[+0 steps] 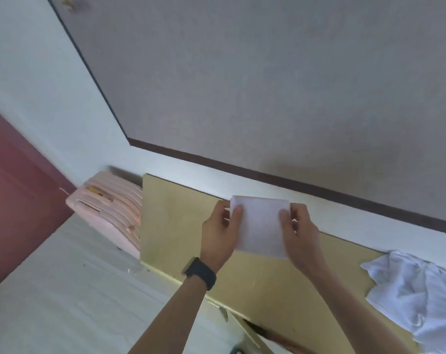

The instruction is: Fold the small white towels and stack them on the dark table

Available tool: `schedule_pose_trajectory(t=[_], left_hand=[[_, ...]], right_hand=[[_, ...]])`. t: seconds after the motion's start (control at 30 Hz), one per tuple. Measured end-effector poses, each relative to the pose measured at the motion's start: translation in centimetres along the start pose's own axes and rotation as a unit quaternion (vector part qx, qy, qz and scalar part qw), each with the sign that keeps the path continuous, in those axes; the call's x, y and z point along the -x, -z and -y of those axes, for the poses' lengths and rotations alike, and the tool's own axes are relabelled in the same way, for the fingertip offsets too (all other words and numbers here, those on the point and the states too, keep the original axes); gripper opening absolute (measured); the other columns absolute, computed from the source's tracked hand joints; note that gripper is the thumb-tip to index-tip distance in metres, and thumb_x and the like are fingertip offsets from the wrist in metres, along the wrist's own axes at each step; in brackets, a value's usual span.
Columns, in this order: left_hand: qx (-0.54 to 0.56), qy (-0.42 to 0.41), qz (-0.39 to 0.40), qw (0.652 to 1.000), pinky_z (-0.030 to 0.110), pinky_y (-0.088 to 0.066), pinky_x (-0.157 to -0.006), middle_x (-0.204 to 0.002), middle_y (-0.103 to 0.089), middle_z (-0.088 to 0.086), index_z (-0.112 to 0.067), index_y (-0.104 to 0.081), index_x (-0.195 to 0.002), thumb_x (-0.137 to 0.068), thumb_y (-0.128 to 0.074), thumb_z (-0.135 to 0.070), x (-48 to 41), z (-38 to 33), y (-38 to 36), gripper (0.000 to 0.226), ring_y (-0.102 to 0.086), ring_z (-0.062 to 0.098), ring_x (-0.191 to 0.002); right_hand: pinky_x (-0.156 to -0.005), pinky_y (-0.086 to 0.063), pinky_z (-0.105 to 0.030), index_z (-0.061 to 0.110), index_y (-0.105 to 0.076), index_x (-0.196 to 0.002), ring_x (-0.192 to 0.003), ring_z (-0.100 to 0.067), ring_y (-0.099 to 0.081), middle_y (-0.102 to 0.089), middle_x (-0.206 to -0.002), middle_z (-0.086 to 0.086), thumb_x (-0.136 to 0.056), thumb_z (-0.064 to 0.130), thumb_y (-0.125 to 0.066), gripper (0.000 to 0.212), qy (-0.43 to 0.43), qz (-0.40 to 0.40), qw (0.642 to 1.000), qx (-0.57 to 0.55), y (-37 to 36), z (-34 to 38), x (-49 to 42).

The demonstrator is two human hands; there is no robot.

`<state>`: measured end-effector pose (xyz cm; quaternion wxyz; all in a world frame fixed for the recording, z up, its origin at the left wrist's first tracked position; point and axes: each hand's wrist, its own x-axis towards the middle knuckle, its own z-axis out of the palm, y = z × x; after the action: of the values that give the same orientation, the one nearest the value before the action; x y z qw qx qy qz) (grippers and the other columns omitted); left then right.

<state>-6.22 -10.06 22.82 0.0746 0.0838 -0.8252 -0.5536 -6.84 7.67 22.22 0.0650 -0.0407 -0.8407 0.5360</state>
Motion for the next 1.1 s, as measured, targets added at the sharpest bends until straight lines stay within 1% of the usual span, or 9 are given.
schedule_pose_trajectory(t=[0.07, 0.13, 0.2, 0.33, 0.47, 0.67, 0.83, 0.97, 1.1], left_hand=[[-0.011, -0.006, -0.071, 0.997, 0.021, -0.041, -0.053, -0.072, -0.060, 0.005, -0.024, -0.056, -0.093, -0.097, -0.051, -0.049, 1.7, -1.4, 2.1, 0.026, -0.049, 0.003, -0.056], [-0.001, 0.008, -0.136, 0.991, 0.020, -0.041, -0.054, -0.072, -0.060, 0.002, -0.024, -0.057, -0.091, -0.098, -0.051, -0.047, 3.9, -2.0, 4.3, 0.025, -0.050, 0.002, -0.058], [0.019, 0.037, -0.193, 0.980, 0.014, -0.040, -0.056, -0.072, -0.058, -0.006, -0.022, -0.057, -0.088, -0.098, -0.052, -0.045, 6.6, -1.7, 6.7, 0.025, -0.050, 0.000, -0.061], [0.032, 0.106, -0.287, 0.951, 0.025, -0.044, -0.062, -0.072, -0.058, -0.007, -0.023, -0.059, -0.085, -0.096, -0.053, -0.048, 13.6, 1.1, 11.5, 0.028, -0.052, 0.003, -0.063], [0.030, 0.151, -0.388, 0.909, 0.021, -0.041, -0.057, -0.068, -0.059, -0.014, -0.027, -0.060, -0.088, -0.097, -0.050, -0.051, 22.2, 3.4, 17.9, 0.028, -0.053, -0.001, -0.058], [0.021, 0.203, -0.535, 0.820, 0.011, -0.038, -0.047, -0.070, -0.062, -0.011, -0.025, -0.058, -0.082, -0.096, -0.050, -0.053, 37.3, 5.2, 28.4, 0.033, -0.055, -0.002, -0.057], [0.023, 0.210, -0.647, 0.733, 0.009, -0.039, -0.049, -0.073, -0.065, -0.008, -0.023, -0.061, -0.082, -0.095, -0.057, -0.044, 51.2, 7.3, 36.9, 0.025, -0.055, -0.002, -0.058], [0.029, 0.217, -0.702, 0.677, 0.011, -0.039, -0.049, -0.070, -0.064, -0.007, -0.019, -0.060, -0.081, -0.095, -0.058, -0.042, 62.3, 9.6, 43.1, 0.028, -0.052, -0.002, -0.055], [0.016, 0.224, -0.744, 0.629, 0.011, -0.039, -0.050, -0.070, -0.065, -0.007, -0.018, -0.061, -0.081, -0.095, -0.058, -0.041, 72.0, 11.5, 49.0, 0.027, -0.052, -0.001, -0.055]], right_hand=[[-0.056, -0.040, -0.028, 0.023, -0.049, -0.095, -0.057, -0.013, -0.050, -0.060, -0.073, -0.004, -0.102, 0.033, -0.045, 0.013, 0.058, 0.009, 0.998, -0.002, -0.9, 2.6, 0.7], [-0.050, -0.035, -0.022, 0.020, -0.047, -0.092, -0.052, -0.014, -0.045, -0.058, -0.068, -0.008, -0.102, 0.032, -0.046, 0.015, 0.097, 0.039, 0.994, -0.013, -2.1, 4.5, 1.9], [-0.050, -0.035, -0.021, 0.022, -0.047, -0.092, -0.053, -0.010, -0.046, -0.058, -0.068, -0.005, -0.101, 0.034, -0.046, 0.016, 0.114, 0.090, 0.989, -0.025, -3.7, 5.9, 3.7], [-0.054, -0.039, -0.023, 0.023, -0.050, -0.098, -0.060, -0.009, -0.053, -0.061, -0.077, 0.005, -0.101, 0.034, -0.049, 0.012, 0.131, 0.209, 0.968, -0.041, -7.7, 7.8, 9.0], [-0.054, -0.038, -0.022, 0.022, -0.051, -0.094, -0.060, -0.010, -0.053, -0.062, -0.075, 0.005, -0.099, 0.031, -0.052, 0.011, 0.177, 0.304, 0.935, -0.046, -13.3, 10.2, 16.6], [-0.050, -0.036, -0.023, 0.028, -0.047, -0.092, -0.058, -0.013, -0.054, -0.062, -0.063, -0.001, -0.100, 0.031, -0.052, 0.009, 0.260, 0.452, 0.851, -0.060, -20.8, 16.5, 31.7], [-0.047, -0.031, -0.024, 0.028, -0.047, -0.093, -0.049, -0.011, -0.046, -0.052, -0.054, 0.009, -0.100, 0.032, -0.050, 0.009, 0.341, 0.542, 0.764, -0.082, -26.9, 21.6, 46.7], [-0.047, -0.029, -0.022, 0.030, -0.046, -0.094, -0.048, -0.010, -0.044, -0.049, -0.052, 0.010, -0.100, 0.034, -0.049, 0.008, 0.366, 0.594, 0.707, -0.111, -31.0, 24.5, 59.6], [-0.050, -0.035, -0.028, 0.027, -0.048, -0.096, -0.049, -0.010, -0.048, -0.053, -0.055, 0.013, -0.100, 0.034, -0.049, 0.008, 0.376, 0.634, 0.665, -0.123, -34.3, 27.1, 71.2]])
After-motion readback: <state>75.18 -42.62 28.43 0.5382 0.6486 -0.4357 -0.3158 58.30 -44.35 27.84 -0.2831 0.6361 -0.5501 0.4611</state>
